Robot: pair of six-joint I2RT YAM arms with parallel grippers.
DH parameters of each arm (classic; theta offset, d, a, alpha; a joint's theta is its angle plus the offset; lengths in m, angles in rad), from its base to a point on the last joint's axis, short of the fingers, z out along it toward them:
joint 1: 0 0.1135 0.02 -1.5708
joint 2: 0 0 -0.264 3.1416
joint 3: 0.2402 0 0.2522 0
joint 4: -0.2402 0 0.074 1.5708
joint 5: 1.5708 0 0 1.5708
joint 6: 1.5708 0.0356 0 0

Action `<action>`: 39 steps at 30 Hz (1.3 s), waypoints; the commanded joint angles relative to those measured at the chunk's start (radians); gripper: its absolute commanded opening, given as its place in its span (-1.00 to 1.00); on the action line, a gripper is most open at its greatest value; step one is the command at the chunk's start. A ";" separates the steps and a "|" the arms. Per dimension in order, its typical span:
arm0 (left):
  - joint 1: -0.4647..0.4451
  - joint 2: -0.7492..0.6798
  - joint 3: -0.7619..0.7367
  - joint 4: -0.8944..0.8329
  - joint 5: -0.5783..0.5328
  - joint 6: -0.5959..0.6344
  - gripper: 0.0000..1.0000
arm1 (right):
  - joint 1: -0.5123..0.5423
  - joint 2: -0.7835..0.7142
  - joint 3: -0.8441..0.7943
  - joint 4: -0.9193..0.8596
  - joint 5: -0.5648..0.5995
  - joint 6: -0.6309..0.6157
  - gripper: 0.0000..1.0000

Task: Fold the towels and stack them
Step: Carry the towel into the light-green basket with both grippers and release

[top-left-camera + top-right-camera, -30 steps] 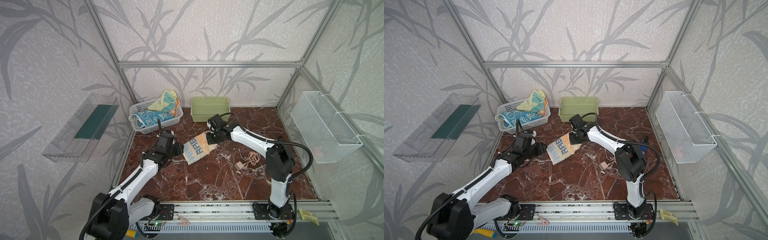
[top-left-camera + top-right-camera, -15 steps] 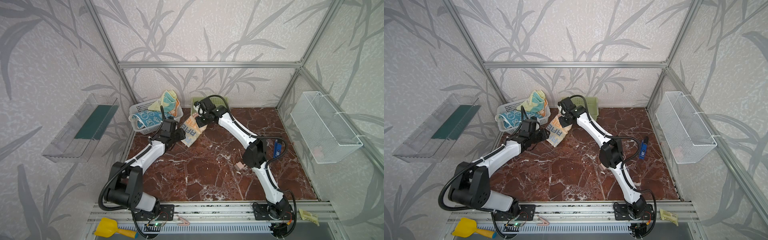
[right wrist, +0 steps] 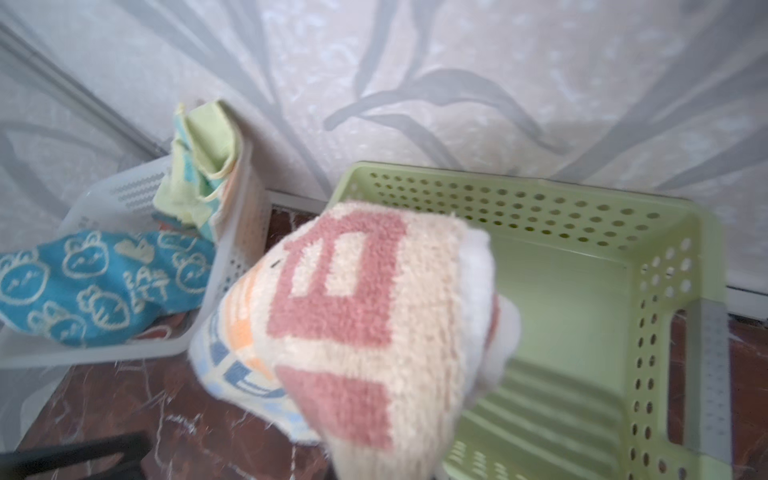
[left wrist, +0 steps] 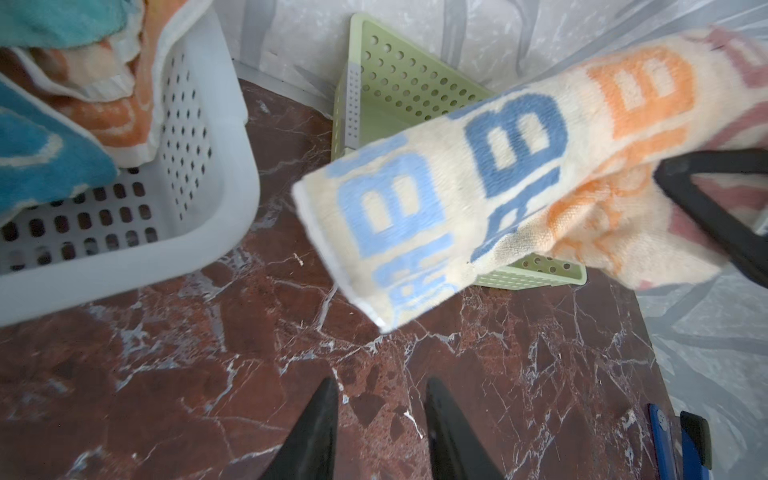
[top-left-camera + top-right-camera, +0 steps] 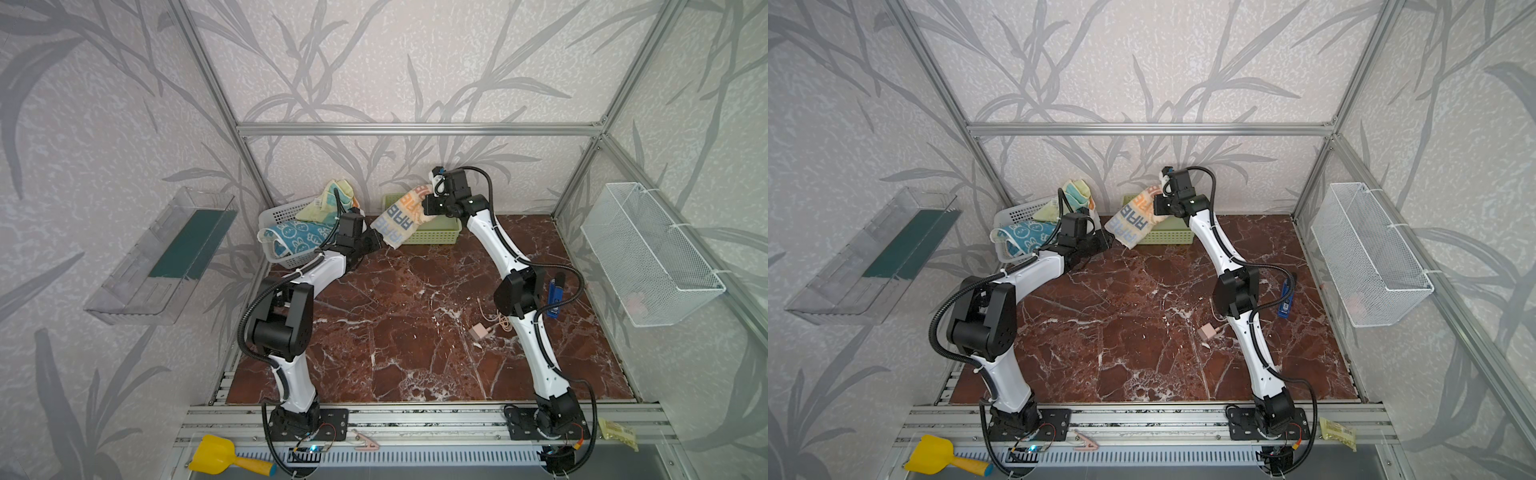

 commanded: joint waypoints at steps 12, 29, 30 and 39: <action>-0.007 0.004 0.000 -0.002 0.015 0.008 -0.26 | -0.077 0.112 -0.059 0.028 -0.066 0.045 -1.00; -0.013 -0.046 -0.042 -0.027 0.004 0.018 -0.26 | -0.150 0.047 -0.024 -0.183 -0.016 -0.108 0.52; -0.012 -0.046 -0.042 -0.027 0.004 0.020 -0.26 | -0.150 0.028 -0.030 -0.178 -0.021 -0.116 0.56; -0.011 -0.048 0.021 -0.109 -0.015 0.064 -0.26 | -0.150 -0.054 -0.006 -0.178 -0.006 -0.139 0.66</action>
